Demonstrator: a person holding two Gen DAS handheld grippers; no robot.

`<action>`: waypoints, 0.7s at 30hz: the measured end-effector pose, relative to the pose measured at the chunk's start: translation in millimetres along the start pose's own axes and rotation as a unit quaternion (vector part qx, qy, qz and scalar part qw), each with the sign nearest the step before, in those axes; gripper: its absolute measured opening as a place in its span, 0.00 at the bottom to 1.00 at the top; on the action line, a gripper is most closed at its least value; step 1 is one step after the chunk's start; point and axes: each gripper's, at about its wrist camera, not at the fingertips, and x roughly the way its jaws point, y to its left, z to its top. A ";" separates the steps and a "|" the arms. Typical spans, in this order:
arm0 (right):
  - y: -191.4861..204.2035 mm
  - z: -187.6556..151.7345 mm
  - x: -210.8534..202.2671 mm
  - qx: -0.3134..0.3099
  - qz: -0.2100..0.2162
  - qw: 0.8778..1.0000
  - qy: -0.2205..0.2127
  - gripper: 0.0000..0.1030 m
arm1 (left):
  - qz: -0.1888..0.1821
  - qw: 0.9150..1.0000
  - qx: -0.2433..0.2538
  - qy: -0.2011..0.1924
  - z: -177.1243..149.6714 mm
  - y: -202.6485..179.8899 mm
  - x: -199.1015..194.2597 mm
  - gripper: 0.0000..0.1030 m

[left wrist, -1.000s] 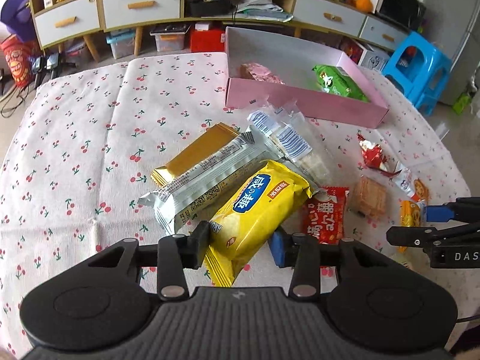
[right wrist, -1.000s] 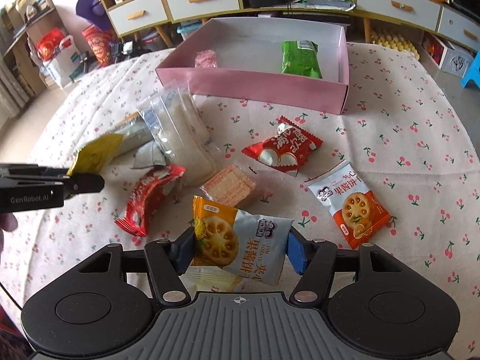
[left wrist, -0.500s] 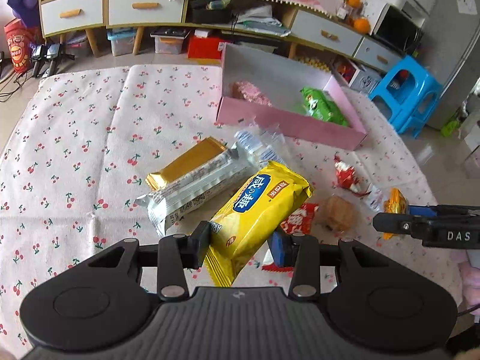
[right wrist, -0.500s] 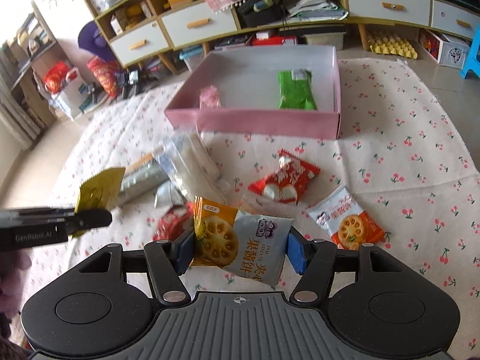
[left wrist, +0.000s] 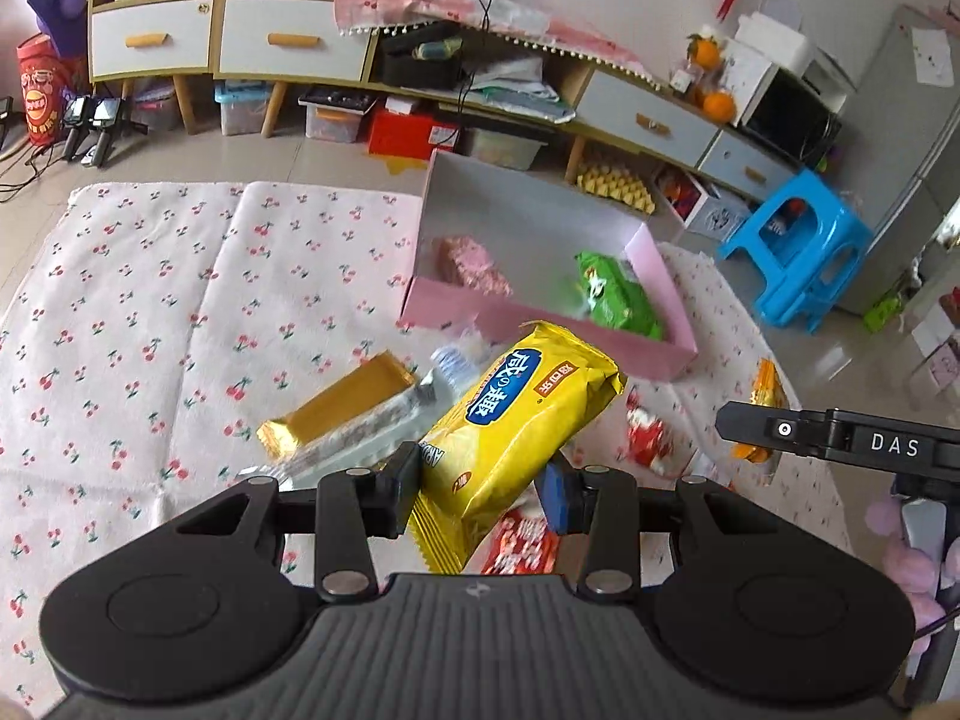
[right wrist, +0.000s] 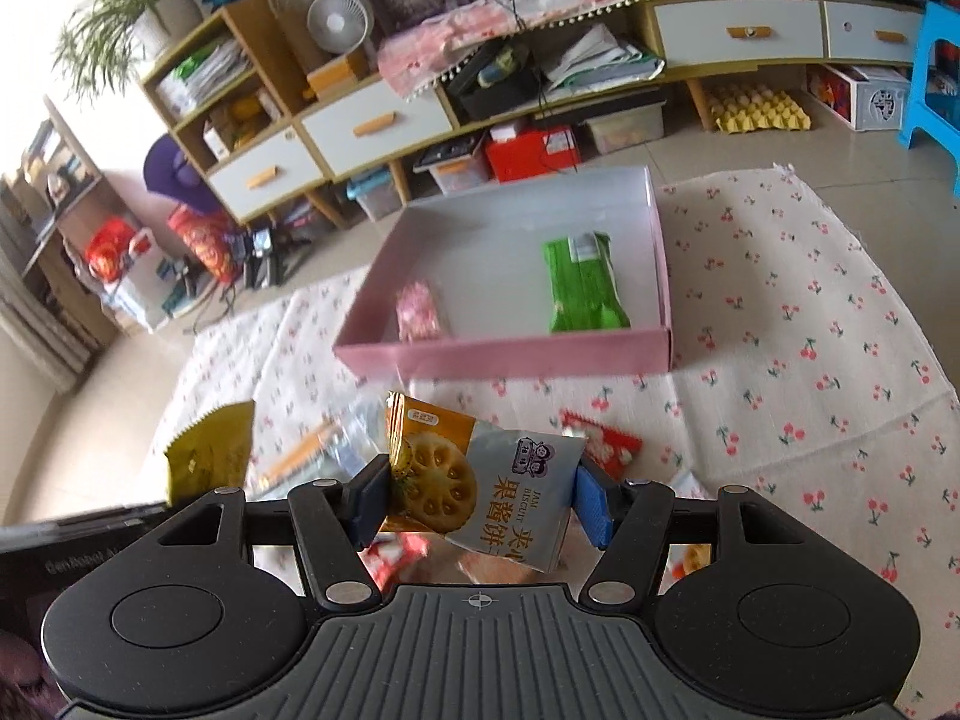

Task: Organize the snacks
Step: 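Carry both packets into the pink box and release them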

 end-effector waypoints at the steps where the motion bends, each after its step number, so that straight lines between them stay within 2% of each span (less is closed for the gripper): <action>1: 0.0 2.9 0.5 0.004 0.002 1.000 -0.004 0.60 | -0.001 1.000 -0.003 -0.002 1.8 -0.5 1.3 0.36; 14: -15.6 35.6 25.7 0.048 0.044 0.996 -0.059 0.60 | -0.001 0.999 -0.029 -0.017 25.5 -4.8 29.4 0.36; 21: -37.0 48.4 42.6 0.096 0.057 0.990 -0.085 0.60 | -0.001 0.998 -0.053 -0.042 38.0 -3.8 51.2 0.36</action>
